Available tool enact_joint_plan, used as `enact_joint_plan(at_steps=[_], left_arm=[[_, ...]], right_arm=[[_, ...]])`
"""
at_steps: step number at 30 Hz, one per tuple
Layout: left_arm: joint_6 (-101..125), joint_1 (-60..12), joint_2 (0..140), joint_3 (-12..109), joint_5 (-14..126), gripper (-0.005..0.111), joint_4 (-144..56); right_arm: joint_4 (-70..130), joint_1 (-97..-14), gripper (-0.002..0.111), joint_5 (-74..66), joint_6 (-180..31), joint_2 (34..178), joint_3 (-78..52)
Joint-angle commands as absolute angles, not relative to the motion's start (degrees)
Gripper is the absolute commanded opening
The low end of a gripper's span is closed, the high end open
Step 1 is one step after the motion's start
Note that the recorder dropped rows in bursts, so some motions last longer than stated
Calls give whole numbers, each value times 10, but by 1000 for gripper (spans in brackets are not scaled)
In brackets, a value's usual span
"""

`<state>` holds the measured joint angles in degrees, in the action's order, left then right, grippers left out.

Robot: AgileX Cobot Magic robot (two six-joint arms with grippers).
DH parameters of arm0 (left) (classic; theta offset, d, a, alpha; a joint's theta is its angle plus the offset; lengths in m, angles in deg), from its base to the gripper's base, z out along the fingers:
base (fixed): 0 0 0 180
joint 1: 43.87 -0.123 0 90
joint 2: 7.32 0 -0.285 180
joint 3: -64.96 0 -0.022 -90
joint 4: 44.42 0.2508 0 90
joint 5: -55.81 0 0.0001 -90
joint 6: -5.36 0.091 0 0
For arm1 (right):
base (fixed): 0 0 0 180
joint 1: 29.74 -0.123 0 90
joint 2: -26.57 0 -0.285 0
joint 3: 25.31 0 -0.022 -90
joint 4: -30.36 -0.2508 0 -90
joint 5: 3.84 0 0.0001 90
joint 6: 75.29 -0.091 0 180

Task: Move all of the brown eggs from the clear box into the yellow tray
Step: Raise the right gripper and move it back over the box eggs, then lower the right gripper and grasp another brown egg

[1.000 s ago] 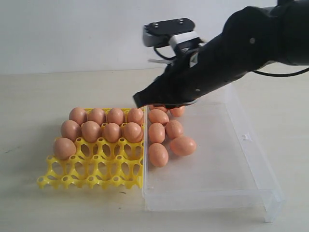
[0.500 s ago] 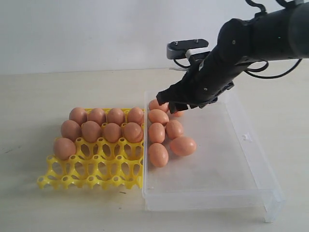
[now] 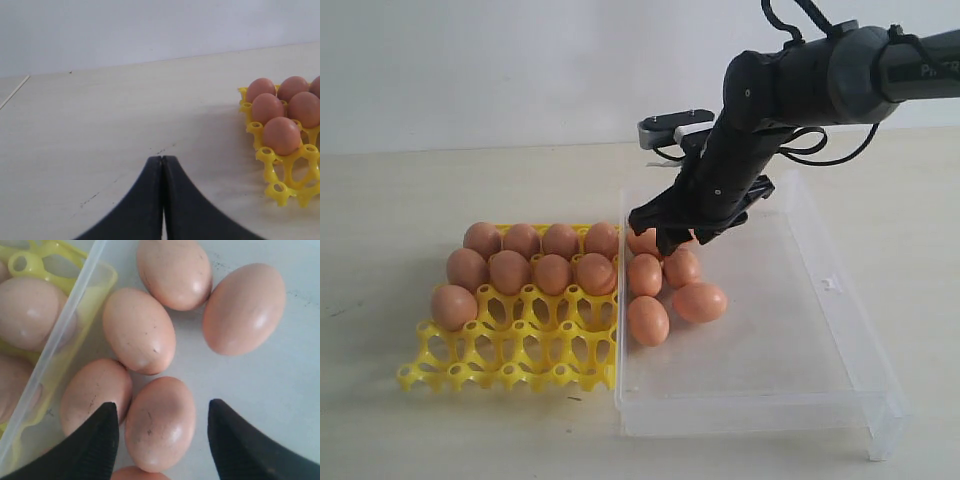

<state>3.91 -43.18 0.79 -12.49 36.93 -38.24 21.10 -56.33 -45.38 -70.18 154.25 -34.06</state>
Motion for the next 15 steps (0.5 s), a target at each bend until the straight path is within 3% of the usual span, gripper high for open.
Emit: enact_joint_plan(at_steps=[1, 15], left_arm=[[37, -433, 5, -123, 375, 0, -384], [37, -433, 5, -123, 375, 0, -384]], right_arm=[[212, -560, 52, -458, -693, 1556, -344], [211, -560, 52, -432, -693, 1596, -344]])
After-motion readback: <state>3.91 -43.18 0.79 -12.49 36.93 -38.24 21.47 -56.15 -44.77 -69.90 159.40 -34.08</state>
